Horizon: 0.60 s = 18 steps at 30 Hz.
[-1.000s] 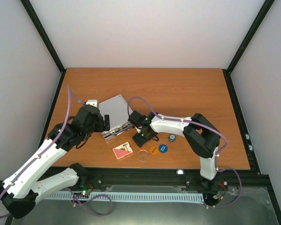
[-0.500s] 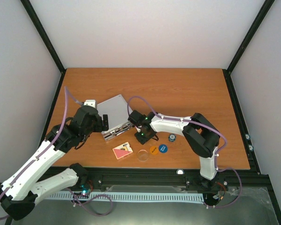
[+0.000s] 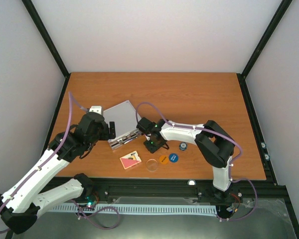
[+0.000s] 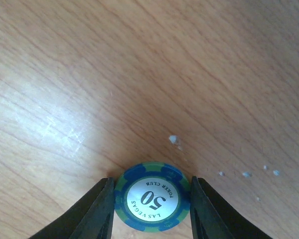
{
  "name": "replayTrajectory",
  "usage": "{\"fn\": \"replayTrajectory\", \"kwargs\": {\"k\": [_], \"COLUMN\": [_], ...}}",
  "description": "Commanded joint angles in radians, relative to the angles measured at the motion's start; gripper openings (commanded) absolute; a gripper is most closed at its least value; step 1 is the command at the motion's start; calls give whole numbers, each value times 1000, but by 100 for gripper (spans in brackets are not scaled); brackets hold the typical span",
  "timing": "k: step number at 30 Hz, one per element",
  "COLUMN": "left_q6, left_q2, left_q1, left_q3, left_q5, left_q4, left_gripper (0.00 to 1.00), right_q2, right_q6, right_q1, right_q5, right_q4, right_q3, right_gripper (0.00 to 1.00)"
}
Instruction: Pack up texas hold em set
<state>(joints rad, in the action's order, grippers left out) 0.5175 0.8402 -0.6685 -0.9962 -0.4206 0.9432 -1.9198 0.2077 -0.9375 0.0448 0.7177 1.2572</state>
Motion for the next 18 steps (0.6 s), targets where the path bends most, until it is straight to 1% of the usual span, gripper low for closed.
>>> {"fn": "replayTrajectory", "kwargs": {"k": [1,12,13,14,15,16,17,18], "left_q6": [-14,-10,-10,-10,-11,-11,-11,-11], "left_q2": [-9,-17,-17,-18,-17,-15,-16,-16], "left_q1": [1,0,0,0,0,0,0,0], "left_q3": [-23,-17,-15,-15,-14,-13,-13,-13], "left_q5": [-19,-18,-16,-15,-16,-16,-18,-18], "left_q4": [17,16,13,13,13,14,16,18], "left_gripper": [100,100,100,100,100,100,100,100], "right_q2": [34,99,99,99,98,97,97,97], "right_q6": [9,13,13,13,15,15,14,18], "right_q1": [2,8,9,9,9,9,10,10], "right_q5": [48,87,85,81,77,68,58,52], "right_q4": [57,105,104,102,101,100,99,99], "right_q3": [17,40,37,35,33,30,29,27], "right_gripper": [3,3,5,12,23,29,38,56]}}
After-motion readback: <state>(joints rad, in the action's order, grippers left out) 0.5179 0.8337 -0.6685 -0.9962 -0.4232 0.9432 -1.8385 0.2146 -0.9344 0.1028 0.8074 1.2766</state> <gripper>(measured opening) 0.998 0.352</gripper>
